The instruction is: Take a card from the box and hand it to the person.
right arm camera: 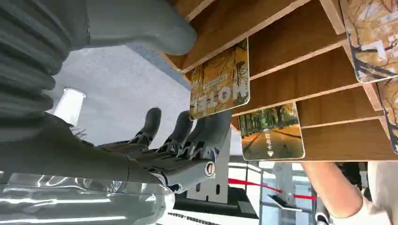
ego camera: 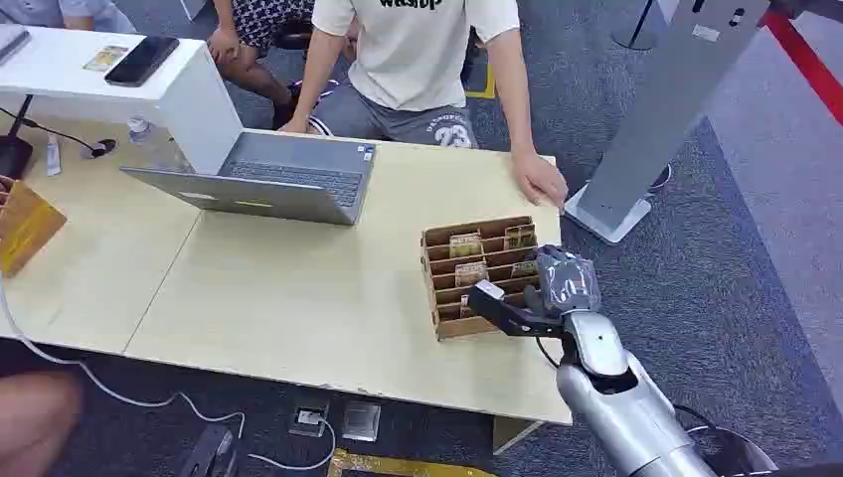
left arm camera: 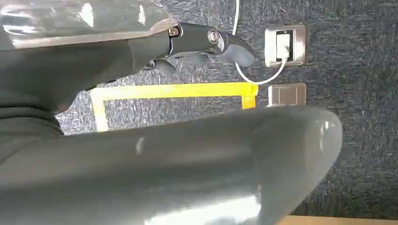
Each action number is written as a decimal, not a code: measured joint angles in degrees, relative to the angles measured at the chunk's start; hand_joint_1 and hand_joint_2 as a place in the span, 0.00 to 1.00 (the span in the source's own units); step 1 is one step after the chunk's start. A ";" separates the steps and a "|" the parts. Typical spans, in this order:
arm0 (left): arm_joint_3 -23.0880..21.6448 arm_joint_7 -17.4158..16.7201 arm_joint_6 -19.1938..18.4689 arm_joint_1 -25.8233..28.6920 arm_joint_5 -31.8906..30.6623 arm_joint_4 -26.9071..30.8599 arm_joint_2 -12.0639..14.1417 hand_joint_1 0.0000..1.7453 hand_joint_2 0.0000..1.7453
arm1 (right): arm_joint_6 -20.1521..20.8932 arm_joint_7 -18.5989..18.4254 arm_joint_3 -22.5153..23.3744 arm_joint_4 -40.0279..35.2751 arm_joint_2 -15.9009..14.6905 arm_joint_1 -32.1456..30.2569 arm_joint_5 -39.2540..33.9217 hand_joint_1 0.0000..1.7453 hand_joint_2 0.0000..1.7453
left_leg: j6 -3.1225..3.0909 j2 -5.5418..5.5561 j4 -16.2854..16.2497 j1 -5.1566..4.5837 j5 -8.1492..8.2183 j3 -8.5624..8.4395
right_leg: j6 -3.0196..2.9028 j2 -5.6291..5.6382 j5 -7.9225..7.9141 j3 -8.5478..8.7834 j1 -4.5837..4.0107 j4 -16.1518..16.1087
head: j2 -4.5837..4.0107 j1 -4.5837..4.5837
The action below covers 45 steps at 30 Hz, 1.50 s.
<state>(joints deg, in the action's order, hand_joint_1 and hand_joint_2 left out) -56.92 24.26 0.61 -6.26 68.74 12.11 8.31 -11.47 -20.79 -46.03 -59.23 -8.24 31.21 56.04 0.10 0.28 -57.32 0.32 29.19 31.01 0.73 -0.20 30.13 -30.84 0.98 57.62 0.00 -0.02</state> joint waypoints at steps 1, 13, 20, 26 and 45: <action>0.00 0.00 0.00 0.00 0.00 0.00 0.00 0.00 0.00 | 0.02 0.00 0.00 0.04 0.00 0.00 0.00 0.55 1.00 | 0.00 0.00 0.00 0.00 0.00 0.00 | 0.00 0.00 0.00 0.00 0.00 0.00 | 0.00 0.00; 0.00 0.13 0.00 0.05 0.17 0.00 0.00 0.00 0.00 | 0.00 -0.09 -0.04 0.26 0.02 0.21 -0.02 0.69 1.00 | 0.00 0.00 0.00 0.00 0.00 0.00 | 0.00 0.00 0.00 0.00 0.00 0.00 | 0.00 0.00; 0.00 0.22 0.00 0.06 0.22 0.00 0.00 0.00 0.00 | -0.02 -0.11 -0.04 0.26 0.07 0.33 -0.02 0.75 1.00 | 0.00 0.00 0.00 0.00 0.00 0.00 | 0.00 0.00 0.00 0.00 0.00 0.00 | 0.00 0.00; 0.00 0.24 0.00 0.07 0.24 0.00 0.00 0.00 0.00 | -0.04 -0.11 -0.07 0.26 0.09 0.38 -0.02 0.90 1.00 | 0.00 0.00 0.00 0.00 0.00 0.00 | 0.00 0.00 0.00 0.00 0.00 0.00 | 0.00 -0.02; -0.13 0.92 0.20 0.11 0.26 0.00 0.00 0.00 0.00 | -0.44 -0.11 0.00 -0.44 0.00 0.42 -1.73 0.89 1.00 | 0.00 0.00 0.00 0.00 0.00 0.00 | 0.00 0.00 0.00 0.00 0.00 0.00 | 0.00 0.00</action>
<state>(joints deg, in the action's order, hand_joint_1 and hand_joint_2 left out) -57.05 25.18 0.81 -6.15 69.00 12.11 8.31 -11.91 -20.90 -46.03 -59.67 -8.24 31.63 54.32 0.10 0.28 -57.32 0.32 29.19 31.01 0.73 -0.20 30.13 -30.84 0.98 57.62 0.00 -0.02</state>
